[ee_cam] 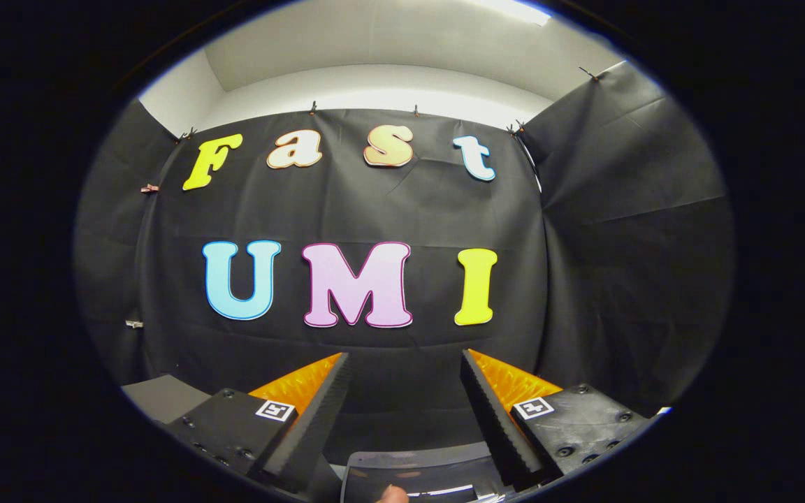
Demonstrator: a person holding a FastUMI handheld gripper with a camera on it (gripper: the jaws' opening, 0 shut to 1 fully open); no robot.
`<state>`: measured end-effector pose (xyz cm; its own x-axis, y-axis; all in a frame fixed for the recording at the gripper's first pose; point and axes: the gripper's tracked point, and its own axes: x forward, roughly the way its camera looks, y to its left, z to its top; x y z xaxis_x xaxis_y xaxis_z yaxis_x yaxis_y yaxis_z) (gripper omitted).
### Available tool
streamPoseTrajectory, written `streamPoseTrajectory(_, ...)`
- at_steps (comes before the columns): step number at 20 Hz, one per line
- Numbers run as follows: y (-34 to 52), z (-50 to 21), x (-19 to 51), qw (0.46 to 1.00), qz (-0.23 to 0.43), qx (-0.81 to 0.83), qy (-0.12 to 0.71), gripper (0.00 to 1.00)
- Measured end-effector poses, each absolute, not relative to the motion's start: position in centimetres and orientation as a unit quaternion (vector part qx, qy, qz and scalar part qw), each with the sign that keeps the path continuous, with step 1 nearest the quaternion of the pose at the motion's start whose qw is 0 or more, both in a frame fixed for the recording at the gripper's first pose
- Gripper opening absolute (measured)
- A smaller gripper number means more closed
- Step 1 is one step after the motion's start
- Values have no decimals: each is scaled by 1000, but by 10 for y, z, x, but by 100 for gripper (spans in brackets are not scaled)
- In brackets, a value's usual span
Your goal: Put the clothes into the washing machine and then close the washing machine lid.
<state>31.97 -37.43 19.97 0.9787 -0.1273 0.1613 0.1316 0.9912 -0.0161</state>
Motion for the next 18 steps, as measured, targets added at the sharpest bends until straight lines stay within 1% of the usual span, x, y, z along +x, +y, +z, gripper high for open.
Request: streamPoseTrajectory(18,-376,205,315,994,-66,-10,-82,98)
